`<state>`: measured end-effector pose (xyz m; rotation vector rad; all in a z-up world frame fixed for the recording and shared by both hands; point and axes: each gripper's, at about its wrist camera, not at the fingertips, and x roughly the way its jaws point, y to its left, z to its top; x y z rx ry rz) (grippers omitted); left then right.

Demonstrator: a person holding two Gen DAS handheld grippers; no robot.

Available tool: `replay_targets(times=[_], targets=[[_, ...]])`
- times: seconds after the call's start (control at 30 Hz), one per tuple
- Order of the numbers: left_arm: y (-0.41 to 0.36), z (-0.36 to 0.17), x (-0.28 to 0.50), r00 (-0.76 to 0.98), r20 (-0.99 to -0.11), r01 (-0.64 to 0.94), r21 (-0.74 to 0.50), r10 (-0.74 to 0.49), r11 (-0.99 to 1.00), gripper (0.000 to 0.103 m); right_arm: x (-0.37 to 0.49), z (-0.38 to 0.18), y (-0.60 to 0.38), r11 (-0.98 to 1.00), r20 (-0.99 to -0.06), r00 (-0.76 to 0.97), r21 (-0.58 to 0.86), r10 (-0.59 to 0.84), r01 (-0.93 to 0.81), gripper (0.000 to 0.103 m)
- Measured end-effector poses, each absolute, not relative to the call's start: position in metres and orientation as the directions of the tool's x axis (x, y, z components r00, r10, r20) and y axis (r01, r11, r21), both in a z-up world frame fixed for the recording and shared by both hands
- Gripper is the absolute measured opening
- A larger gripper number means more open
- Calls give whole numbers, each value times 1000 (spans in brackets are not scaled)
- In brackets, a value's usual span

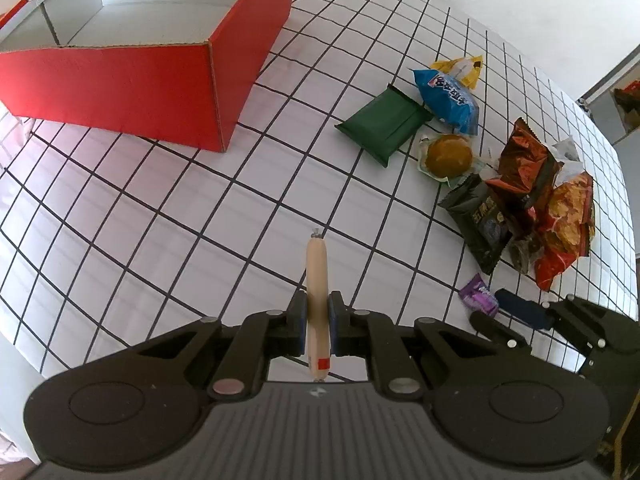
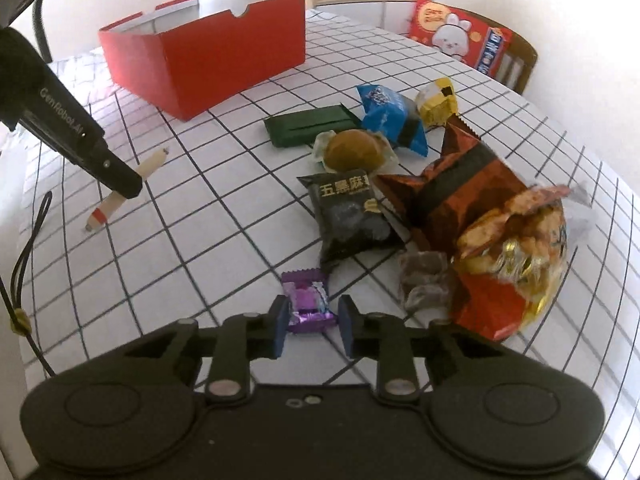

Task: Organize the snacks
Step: 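Close the left tool on the wooden stick while the right tool grasps the purple candy, then carry the stick and purple candy with both tools over the red box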

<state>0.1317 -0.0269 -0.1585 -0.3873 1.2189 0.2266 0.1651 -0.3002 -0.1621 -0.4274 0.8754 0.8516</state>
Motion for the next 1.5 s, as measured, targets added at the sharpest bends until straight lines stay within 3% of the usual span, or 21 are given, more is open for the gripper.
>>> replay_targets(times=[0.5, 1.0, 1.5], targets=[[10, -104, 122, 409, -912, -298, -163, -29, 941, 11, 140, -90, -260, 730, -729, 446, 107, 519, -675, 25], [95, -35, 129, 553, -833, -311, -183, 21, 933, 11, 151, -25, -157, 694, -614, 481, 156, 625, -703, 25], [179, -46, 179, 516, -850, -370, -105, 110, 923, 11, 175, -44, -50, 685, -679, 451, 105, 579, -721, 25]])
